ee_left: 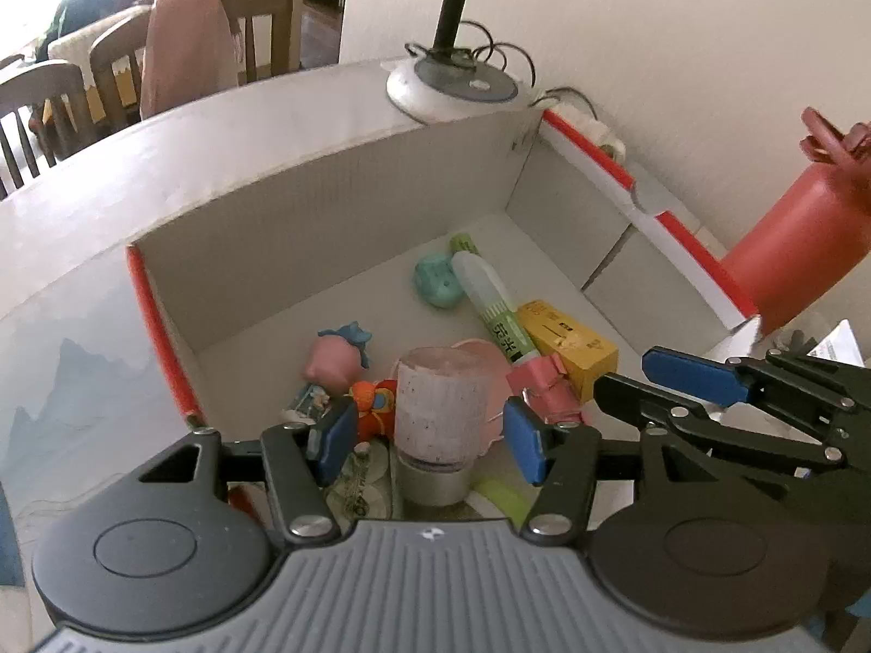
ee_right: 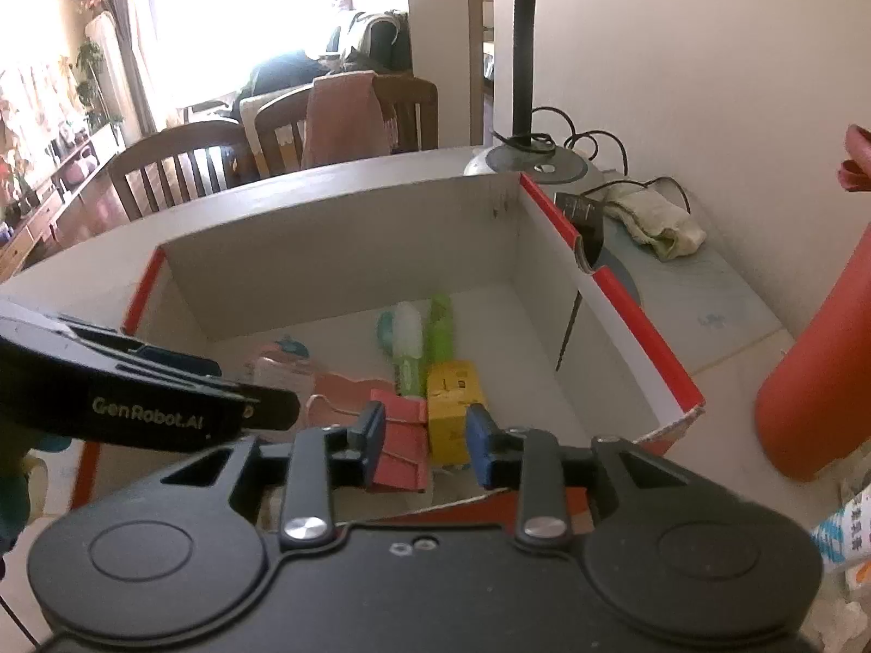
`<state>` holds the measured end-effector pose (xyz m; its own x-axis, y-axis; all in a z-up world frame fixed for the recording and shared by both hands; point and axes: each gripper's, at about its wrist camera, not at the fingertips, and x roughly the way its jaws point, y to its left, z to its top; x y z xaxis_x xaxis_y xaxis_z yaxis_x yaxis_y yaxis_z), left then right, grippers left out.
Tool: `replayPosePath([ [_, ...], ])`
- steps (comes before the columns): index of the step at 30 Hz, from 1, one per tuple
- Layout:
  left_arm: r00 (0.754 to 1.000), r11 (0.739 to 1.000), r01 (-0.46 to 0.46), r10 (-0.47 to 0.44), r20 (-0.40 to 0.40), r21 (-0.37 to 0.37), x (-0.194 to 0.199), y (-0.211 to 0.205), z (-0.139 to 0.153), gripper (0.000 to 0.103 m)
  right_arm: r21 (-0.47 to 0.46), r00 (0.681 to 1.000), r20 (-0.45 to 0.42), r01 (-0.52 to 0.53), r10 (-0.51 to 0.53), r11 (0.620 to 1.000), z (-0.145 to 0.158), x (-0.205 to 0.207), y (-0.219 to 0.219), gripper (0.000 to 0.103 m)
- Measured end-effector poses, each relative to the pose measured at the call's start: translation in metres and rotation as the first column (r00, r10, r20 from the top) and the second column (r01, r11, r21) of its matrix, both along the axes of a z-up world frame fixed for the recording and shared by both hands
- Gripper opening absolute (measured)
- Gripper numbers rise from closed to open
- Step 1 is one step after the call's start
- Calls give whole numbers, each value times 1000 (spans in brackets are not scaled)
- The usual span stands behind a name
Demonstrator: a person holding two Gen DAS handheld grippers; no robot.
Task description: Organize rigid objects
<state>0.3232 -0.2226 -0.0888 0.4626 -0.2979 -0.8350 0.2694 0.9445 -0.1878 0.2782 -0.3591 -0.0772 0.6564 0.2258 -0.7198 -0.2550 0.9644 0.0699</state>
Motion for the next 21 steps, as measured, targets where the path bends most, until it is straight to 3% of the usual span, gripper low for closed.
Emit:
replayPosePath([
  [21,982,996,1,16,188,-87,-88,45,65,58,119,993,120,-32,18,992,59,-77,8,58],
])
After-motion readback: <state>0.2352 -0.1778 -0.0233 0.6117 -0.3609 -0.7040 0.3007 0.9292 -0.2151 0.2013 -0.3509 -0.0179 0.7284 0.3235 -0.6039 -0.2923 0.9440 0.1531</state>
